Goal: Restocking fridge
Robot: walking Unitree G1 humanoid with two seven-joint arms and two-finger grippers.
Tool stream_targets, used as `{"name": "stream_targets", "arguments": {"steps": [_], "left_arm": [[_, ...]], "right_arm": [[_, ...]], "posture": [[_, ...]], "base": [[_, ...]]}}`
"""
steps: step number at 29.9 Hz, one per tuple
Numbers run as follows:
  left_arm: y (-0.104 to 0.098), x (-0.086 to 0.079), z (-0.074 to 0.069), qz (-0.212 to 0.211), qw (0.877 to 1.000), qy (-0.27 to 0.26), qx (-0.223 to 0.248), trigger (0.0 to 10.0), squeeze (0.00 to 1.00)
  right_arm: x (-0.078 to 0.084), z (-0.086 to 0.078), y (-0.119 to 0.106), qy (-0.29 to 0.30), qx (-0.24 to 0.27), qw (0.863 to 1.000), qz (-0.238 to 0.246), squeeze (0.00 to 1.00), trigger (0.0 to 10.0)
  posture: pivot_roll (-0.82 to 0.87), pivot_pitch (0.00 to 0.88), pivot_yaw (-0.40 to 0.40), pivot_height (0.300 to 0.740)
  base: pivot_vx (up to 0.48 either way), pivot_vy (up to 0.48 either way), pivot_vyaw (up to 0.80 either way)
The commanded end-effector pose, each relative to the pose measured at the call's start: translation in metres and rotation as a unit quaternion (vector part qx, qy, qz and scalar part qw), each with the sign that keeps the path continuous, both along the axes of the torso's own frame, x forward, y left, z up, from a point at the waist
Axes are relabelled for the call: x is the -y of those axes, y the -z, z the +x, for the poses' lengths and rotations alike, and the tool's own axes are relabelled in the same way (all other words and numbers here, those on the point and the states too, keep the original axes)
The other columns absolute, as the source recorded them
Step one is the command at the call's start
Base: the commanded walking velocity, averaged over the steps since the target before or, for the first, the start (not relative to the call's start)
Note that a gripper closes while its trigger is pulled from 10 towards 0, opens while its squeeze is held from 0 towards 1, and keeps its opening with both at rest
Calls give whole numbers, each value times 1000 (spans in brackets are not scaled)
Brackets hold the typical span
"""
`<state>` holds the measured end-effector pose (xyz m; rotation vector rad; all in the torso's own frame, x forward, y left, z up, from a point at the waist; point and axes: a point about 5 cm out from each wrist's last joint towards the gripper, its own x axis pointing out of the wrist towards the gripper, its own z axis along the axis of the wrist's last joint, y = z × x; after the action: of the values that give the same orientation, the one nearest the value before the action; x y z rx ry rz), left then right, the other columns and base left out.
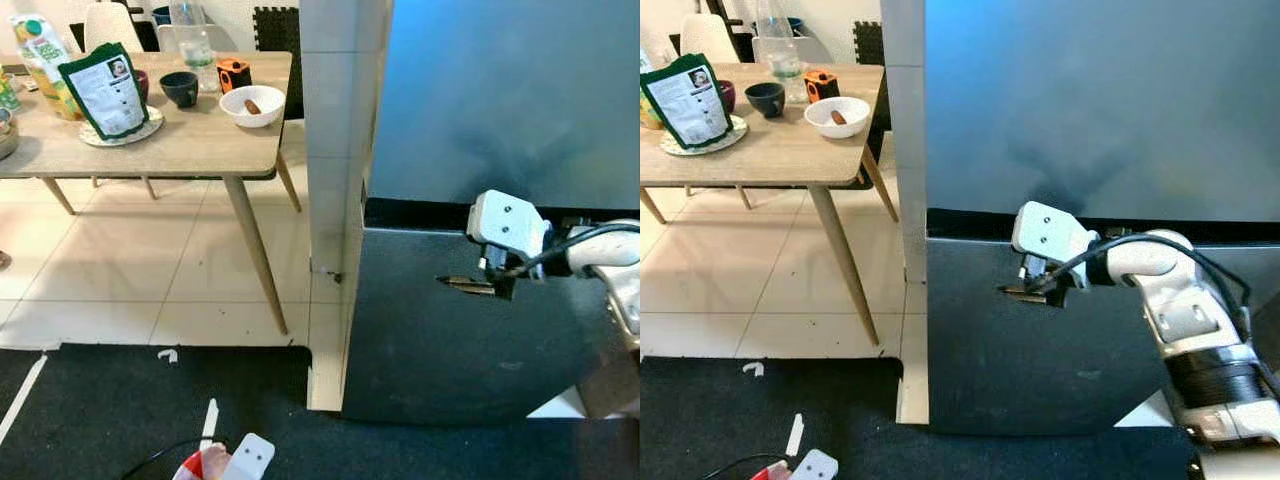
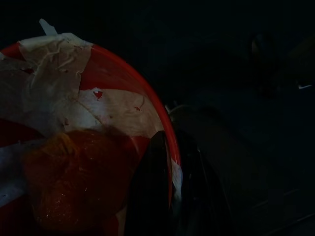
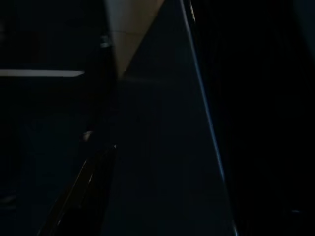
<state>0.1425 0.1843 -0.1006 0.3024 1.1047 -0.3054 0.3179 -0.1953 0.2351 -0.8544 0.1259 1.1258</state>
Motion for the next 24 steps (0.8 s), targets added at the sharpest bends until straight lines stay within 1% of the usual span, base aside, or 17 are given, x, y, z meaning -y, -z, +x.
{"name": "stream_targets", "arguments": {"steps": [1,4,6,7,8,9,10,12,13,14,16,17,18,19,20,23,24], "left_arm": [[7,-2,-19,6,999,-3,-34,10000,0],[7,-2,-20,6,999,-3,-35,10000,0],[7,-3,-20,7,999,-3,-35,10000,0],[7,-3,-20,7,999,-3,-35,10000,0],[7,-3,-20,7,999,-3,-35,10000,0],[7,-3,-20,7,999,-3,-35,10000,0],[7,-3,-20,7,999,-2,-35,10000,0],[7,-3,-19,8,999,-2,-35,10000,0],[7,-3,-19,8,999,-2,-35,10000,0],[7,-3,-19,8,999,-2,-35,10000,0],[6,-3,-19,8,999,-1,-35,10000,0],[6,-3,-19,8,999,-1,-35,10000,0],[6,-3,-19,8,999,0,-35,10000,0],[6,-3,-19,8,999,0,-35,10000,0],[6,-3,-19,8,999,0,-35,10000,0],[6,-3,-18,8,999,1,-34,10000,0],[6,-3,-18,8,999,1,-34,10000,0]], "right_arm": [[-12,-10,23,-46,-68,997,-5,0,10000],[-18,-17,14,-76,-79,993,43,0,10000],[-22,-24,1,-106,-82,986,101,0,10000],[-22,-24,1,-106,-82,986,101,0,10000],[-24,-26,-5,-119,-82,981,125,0,10000],[-26,-30,-15,-141,-79,972,170,0,10000],[-29,-36,-31,-175,-77,952,238,0,10000],[-31,-46,-52,-225,-71,917,321,0,10000],[-31,-49,-58,-239,-69,906,342,0,10000],[-31,-49,-58,-239,-69,906,342,0,10000],[-29,-50,-68,-252,-56,882,394,0,10000],[-29,-48,-71,-244,-43,878,409,0,10000],[-29,-45,-72,-234,-36,879,415,0,10000],[-32,-38,-66,-202,-25,899,389,0,10000],[-32,-38,-66,-202,-25,899,389,0,10000],[-35,-28,-51,-153,-27,928,339,0,10000],[-35,-28,-51,-153,-27,928,339,0,10000]], "posture": [[-59,85,-24,740],[-60,84,-22,740],[-59,82,-24,740],[-59,82,-24,740],[-59,82,-24,740],[-59,83,-23,740],[-60,82,-24,740],[-60,82,-24,740],[-60,82,-24,740],[-60,82,-24,740],[-60,82,-24,740],[-60,82,-24,740],[-60,82,-24,740],[-61,77,-22,740],[-61,77,-22,740],[-61,76,-23,740],[-61,76,-23,740]], "base": [[0,0,0],[0,0,0],[0,0,0],[0,0,0],[0,0,0],[0,0,0],[0,0,0],[0,0,0],[0,0,0],[0,0,0],[0,0,0],[0,0,0],[0,0,0],[0,0,0],[0,0,0],[0,0,0],[0,0,0]]}}
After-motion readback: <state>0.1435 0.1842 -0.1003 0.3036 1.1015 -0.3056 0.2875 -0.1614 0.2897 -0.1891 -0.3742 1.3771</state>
